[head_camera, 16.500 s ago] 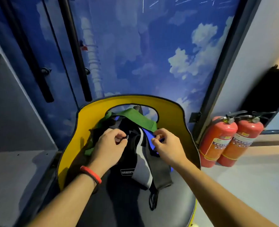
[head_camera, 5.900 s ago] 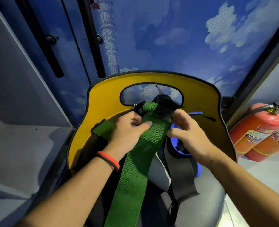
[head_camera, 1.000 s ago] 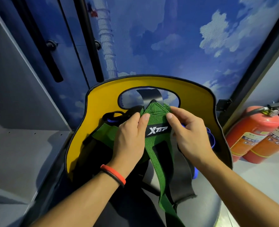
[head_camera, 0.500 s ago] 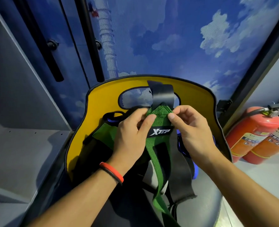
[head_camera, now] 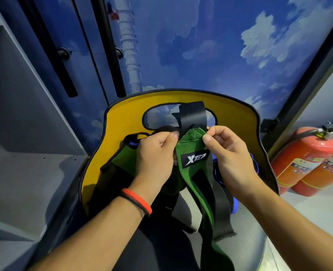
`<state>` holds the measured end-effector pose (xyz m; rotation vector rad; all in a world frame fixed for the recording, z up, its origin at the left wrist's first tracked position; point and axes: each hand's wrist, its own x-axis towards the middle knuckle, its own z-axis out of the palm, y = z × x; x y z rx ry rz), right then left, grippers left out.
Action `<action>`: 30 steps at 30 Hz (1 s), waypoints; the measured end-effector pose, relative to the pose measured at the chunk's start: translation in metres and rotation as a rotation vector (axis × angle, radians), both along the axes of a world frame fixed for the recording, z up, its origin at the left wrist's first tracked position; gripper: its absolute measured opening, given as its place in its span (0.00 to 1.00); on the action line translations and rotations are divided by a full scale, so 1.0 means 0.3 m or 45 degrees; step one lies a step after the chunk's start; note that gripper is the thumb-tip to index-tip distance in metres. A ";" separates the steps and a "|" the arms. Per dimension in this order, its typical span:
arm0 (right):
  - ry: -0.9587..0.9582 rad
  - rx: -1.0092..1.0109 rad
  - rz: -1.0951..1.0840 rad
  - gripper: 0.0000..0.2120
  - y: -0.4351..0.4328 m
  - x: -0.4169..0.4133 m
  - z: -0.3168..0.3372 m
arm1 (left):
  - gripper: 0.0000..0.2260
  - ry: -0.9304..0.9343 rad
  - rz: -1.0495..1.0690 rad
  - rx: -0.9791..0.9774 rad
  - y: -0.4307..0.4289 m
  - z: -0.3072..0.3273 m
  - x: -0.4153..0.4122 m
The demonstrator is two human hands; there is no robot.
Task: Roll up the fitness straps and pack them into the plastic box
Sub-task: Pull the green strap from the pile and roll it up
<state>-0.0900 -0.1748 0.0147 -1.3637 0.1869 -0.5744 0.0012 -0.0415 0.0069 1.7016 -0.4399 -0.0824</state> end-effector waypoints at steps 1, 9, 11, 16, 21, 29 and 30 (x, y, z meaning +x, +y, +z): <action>-0.006 -0.018 0.018 0.03 0.002 0.000 0.001 | 0.26 0.070 0.014 -0.014 -0.001 -0.003 0.003; 0.114 -0.656 -0.062 0.02 0.012 -0.013 -0.018 | 0.09 0.730 0.025 -0.160 0.008 0.000 0.024; 0.084 -0.865 -0.179 0.04 0.030 -0.011 -0.021 | 0.08 0.789 0.020 -0.174 0.009 -0.006 0.033; -0.034 -0.801 -0.285 0.06 0.028 -0.009 0.029 | 0.05 0.682 0.241 -0.149 0.063 -0.001 0.107; -0.042 -0.176 -0.093 0.01 -0.031 -0.003 0.035 | 0.10 0.209 0.042 -0.152 0.092 0.035 0.075; 0.117 0.117 -0.011 0.04 -0.021 0.030 -0.014 | 0.08 -0.010 -0.075 -0.081 0.035 0.001 0.012; 0.122 0.140 -0.024 0.03 -0.022 0.029 -0.014 | 0.09 -0.014 -0.081 -0.096 0.029 0.000 0.006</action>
